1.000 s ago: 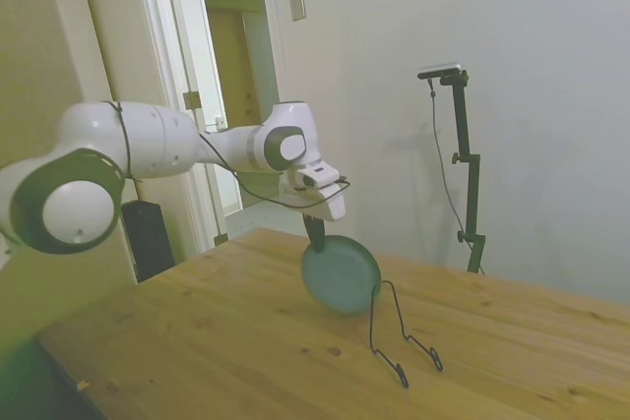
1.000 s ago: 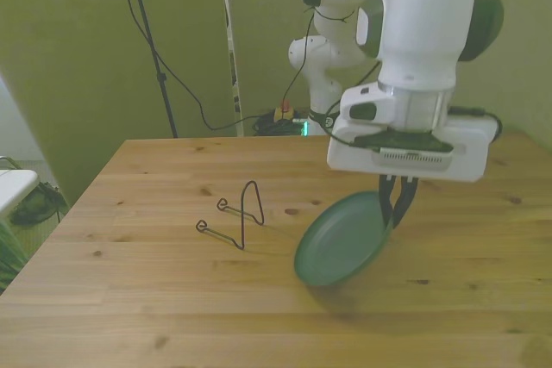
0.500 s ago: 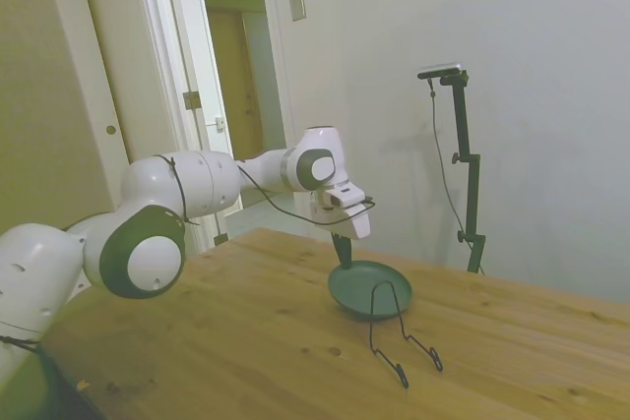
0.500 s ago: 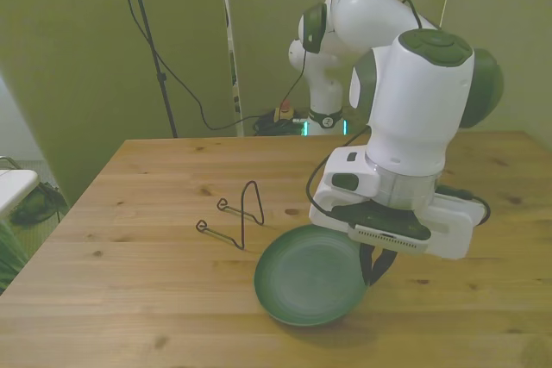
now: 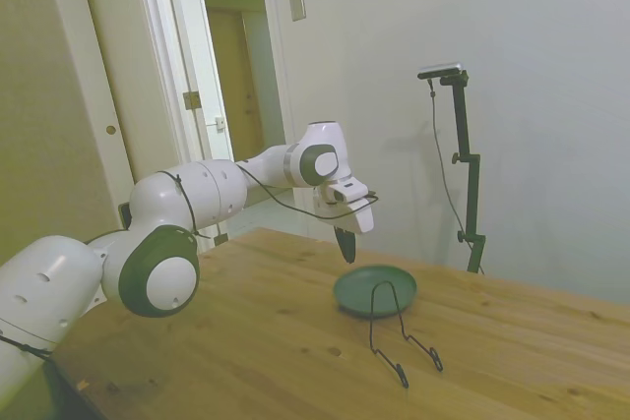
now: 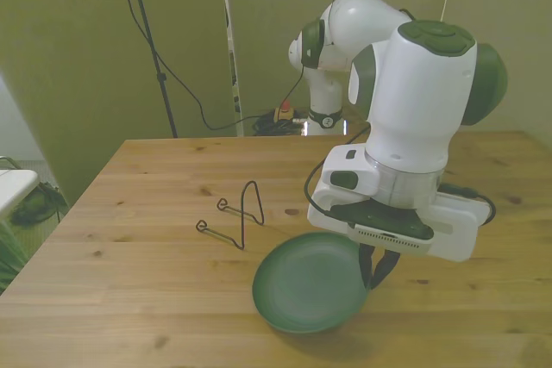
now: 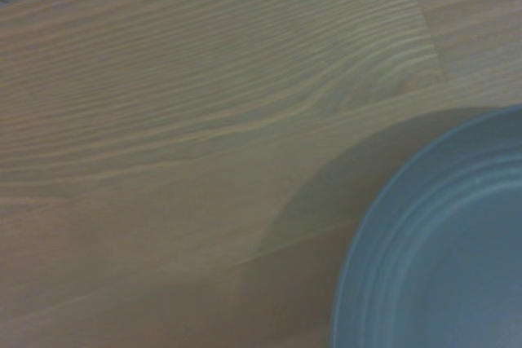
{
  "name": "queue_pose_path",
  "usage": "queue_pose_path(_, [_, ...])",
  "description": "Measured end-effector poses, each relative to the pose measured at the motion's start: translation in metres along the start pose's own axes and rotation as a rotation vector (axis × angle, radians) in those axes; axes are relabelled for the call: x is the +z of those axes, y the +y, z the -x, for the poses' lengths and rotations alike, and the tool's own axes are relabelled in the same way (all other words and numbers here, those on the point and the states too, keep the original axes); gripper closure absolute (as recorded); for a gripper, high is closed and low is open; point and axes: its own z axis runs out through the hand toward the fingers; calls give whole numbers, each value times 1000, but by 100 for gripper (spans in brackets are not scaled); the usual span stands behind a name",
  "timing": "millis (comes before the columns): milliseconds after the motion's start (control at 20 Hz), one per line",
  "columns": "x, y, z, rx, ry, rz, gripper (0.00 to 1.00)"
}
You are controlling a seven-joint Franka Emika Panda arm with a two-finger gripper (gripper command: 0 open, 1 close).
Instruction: Unload the plate
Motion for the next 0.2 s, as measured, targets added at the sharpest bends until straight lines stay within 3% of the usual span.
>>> queue_pose_path(200, [-18, -4, 5, -20, -5, -38, 0])
